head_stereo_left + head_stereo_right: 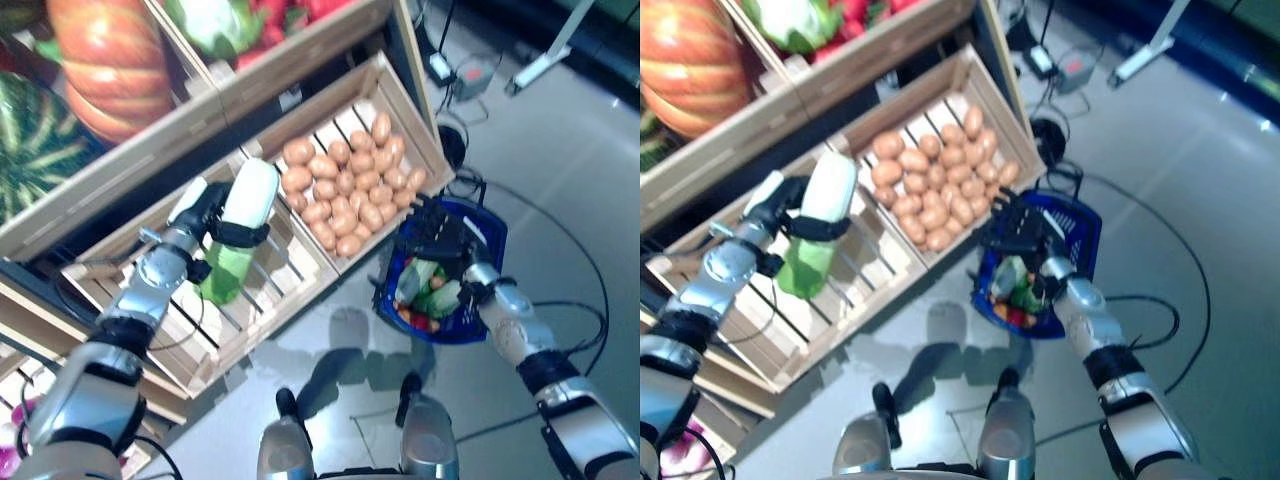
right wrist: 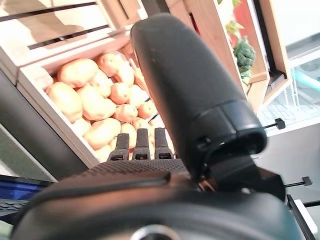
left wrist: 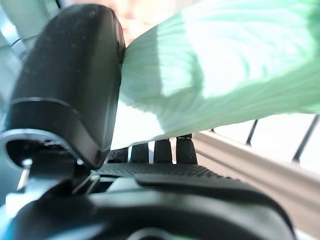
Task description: Put vegetables into the basket
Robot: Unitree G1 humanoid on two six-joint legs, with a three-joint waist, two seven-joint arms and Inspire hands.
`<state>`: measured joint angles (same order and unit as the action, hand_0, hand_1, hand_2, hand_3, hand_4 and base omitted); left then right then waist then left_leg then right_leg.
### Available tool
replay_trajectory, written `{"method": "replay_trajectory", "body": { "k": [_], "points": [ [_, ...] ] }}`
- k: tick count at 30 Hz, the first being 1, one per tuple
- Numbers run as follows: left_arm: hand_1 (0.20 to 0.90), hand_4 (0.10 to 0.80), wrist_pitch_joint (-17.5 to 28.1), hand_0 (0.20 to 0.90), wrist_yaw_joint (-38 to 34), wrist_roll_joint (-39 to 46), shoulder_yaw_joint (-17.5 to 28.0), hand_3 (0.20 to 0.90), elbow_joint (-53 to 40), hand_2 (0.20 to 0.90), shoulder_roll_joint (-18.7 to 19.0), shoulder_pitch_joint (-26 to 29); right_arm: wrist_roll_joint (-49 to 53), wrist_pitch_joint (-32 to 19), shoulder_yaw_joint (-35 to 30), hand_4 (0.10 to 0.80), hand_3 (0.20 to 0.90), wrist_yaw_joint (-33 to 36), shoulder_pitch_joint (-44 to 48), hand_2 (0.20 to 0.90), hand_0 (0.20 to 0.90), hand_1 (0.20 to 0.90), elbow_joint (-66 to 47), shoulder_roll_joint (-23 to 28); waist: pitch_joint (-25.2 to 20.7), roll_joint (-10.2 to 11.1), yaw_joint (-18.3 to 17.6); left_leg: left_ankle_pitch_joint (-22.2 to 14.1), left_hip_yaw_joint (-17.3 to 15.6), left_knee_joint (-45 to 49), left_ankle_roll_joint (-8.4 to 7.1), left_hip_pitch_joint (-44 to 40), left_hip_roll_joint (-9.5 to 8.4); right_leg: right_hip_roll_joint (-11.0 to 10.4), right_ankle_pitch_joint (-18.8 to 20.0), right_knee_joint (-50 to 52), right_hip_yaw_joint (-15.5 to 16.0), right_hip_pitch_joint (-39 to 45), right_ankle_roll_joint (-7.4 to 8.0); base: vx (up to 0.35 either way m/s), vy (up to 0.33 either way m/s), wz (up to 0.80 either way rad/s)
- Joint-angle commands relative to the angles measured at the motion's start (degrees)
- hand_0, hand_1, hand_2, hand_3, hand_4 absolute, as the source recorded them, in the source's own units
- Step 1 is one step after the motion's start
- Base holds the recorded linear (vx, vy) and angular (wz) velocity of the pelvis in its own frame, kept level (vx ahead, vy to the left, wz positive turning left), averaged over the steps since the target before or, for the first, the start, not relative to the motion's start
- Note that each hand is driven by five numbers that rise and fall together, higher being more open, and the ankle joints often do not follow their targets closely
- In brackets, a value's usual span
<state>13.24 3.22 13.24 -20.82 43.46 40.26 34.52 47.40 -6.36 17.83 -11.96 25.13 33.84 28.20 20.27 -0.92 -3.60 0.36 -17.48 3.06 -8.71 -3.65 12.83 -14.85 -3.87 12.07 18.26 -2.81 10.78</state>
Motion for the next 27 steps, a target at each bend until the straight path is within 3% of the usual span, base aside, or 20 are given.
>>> {"method": "replay_trajectory", "body": {
  "k": [1,2,7,17,27],
  "points": [
    [0.300,0.400,6.0,0.300,4.7,14.5,4.7,0.300,-3.8,0.300,-1.2,-1.7,0.7,2.9,-0.7,0.800,0.900,-4.8,-0.5,0.900,0.900,0.900,-1.6,-2.6,-12.8,-0.1,1.4,1.9,1.1,-1.8,1.15,0.4,-2.00,-0.4,5.4,-10.1,1.2,6.7,-1.42,0.111,-0.041,0.10],
    [0.300,0.400,5.3,0.300,6.9,19.5,5.4,0.300,-4.5,0.300,-2.3,-1.8,2.1,6.1,-0.4,0.800,0.900,-6.9,-0.3,0.900,0.900,0.900,-1.4,-2.8,-13.5,-0.1,1.6,2.6,1.1,-3.6,1.03,-0.8,-2.13,-0.2,6.0,-11.6,1.5,7.9,-1.17,0.093,-0.044,0.11],
    [0.300,0.400,5.3,0.300,11.9,26.1,5.6,0.300,-7.4,0.300,-7.4,-1.0,6.3,13.4,1.8,0.800,0.900,-12.5,1.7,0.900,0.900,0.900,-0.6,-4.6,-15.6,0.6,2.5,3.4,2.0,-8.1,0.42,-3.4,-2.47,0.7,8.3,-16.6,3.0,11.1,-0.37,0.057,-0.050,0.09],
    [0.300,0.400,1.7,0.300,13.7,29.2,2.7,0.300,-13.5,0.300,-12.3,-1.6,11.6,19.6,5.2,0.800,0.900,-12.7,2.1,0.900,0.900,0.900,-6.5,-8.6,-17.0,1.3,2.7,2.1,3.0,-8.1,0.66,-3.8,-2.50,1.8,7.7,-17.1,3.2,12.0,-0.93,0.000,-0.024,0.04],
    [0.300,0.400,-0.8,0.300,14.5,28.5,-0.5,0.300,-17.2,0.300,-17.4,-4.2,14.6,22.3,8.7,0.800,0.900,-12.5,0.6,0.900,0.900,0.900,-8.6,-13.5,-17.5,1.5,3.0,1.7,3.7,-8.1,0.82,-4.7,-2.36,2.4,7.2,-17.1,2.6,12.9,-1.13,0.016,-0.001,0.04]
  ]
}}
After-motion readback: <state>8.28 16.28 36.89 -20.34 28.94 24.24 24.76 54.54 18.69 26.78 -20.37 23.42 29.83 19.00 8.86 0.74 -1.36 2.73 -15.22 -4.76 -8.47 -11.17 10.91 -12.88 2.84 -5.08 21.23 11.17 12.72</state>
